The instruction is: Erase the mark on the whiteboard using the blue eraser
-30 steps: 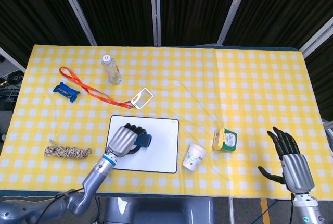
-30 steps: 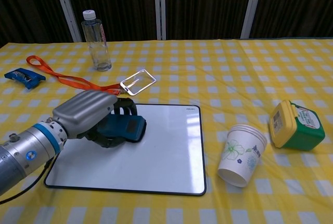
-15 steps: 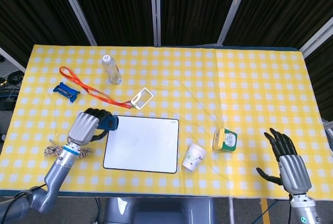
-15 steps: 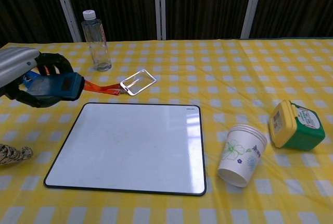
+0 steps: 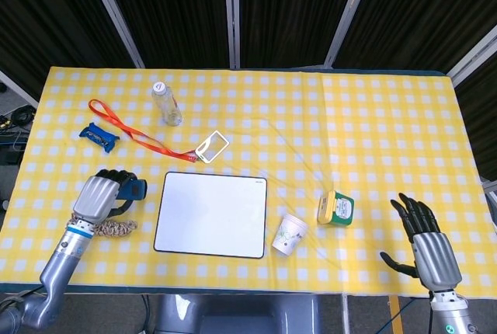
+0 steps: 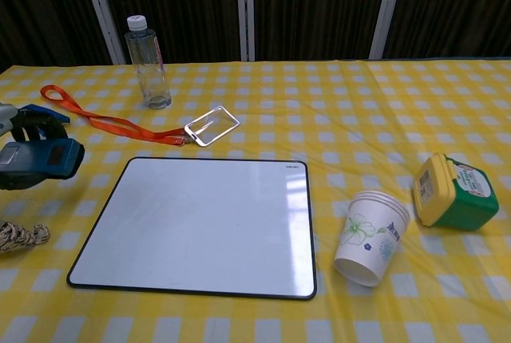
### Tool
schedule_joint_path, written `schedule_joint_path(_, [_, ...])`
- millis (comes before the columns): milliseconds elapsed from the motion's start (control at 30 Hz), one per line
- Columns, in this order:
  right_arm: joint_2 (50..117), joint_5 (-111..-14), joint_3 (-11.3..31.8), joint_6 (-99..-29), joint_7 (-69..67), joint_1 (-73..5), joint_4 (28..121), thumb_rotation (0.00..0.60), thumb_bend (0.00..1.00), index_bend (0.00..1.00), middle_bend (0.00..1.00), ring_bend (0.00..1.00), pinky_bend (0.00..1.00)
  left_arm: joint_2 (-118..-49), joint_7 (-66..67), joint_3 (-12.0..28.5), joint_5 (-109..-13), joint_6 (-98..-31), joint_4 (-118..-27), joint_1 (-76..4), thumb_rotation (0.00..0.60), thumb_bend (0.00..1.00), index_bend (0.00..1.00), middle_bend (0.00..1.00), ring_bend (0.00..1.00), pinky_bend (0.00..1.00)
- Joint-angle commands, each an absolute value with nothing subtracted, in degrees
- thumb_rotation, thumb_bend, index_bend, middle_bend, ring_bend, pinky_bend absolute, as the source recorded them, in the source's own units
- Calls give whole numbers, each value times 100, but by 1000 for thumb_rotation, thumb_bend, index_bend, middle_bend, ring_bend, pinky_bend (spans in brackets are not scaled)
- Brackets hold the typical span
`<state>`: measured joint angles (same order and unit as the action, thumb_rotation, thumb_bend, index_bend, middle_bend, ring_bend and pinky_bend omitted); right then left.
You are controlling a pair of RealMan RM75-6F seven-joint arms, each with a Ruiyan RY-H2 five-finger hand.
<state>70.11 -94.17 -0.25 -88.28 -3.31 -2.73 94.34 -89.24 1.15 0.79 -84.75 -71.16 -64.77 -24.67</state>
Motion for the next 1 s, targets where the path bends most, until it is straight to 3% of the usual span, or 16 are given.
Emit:
schedule_joint_path(33, [7012, -9412, -24, -8823, -332, -274, 9430, 600, 65, 0, 0, 0, 0, -8983, 81, 74, -8371, -6949, -6405, -2454, 600, 501, 388, 150, 210, 221])
schedule_joint_path(167, [7015, -9403, -21, -8814, -332, -278, 9422, 600, 65, 0, 0, 0, 0, -8943, 140, 62, -8332, -6859, -6558, -2437, 600, 429, 240, 20, 71, 77])
schedule_joint_path(267, [7012, -9396, -25, -8795, -331, -283, 9418, 600, 65, 0, 0, 0, 0, -8874, 181, 74, -8278, -6902, -6777, -2363, 600, 382, 161, 0, 3, 4])
schedule_joint_path(467, [7002, -9393, -31, -8780, -334, -287, 9422, 600, 65, 0, 0, 0, 0, -8657, 84, 53, -8255, -7187, -7251, -2115, 600, 303, 9, 0, 0, 0])
schedule_joint_path(700, [6934, -9441, -58, -8751, -340, -306, 9451, 600, 64, 0, 0, 0, 0, -8294, -44, -56, -8473, -7994, -7818, -1631, 600, 188, 0, 0, 0, 0])
schedule_joint_path(1000, [6861, -9577, -87, -8775, -404, -339, 9414, 600, 64, 0, 0, 0, 0, -8015, 35, -317, -8952, -9296, -8118, -868, 600, 182, 0, 0, 0, 0])
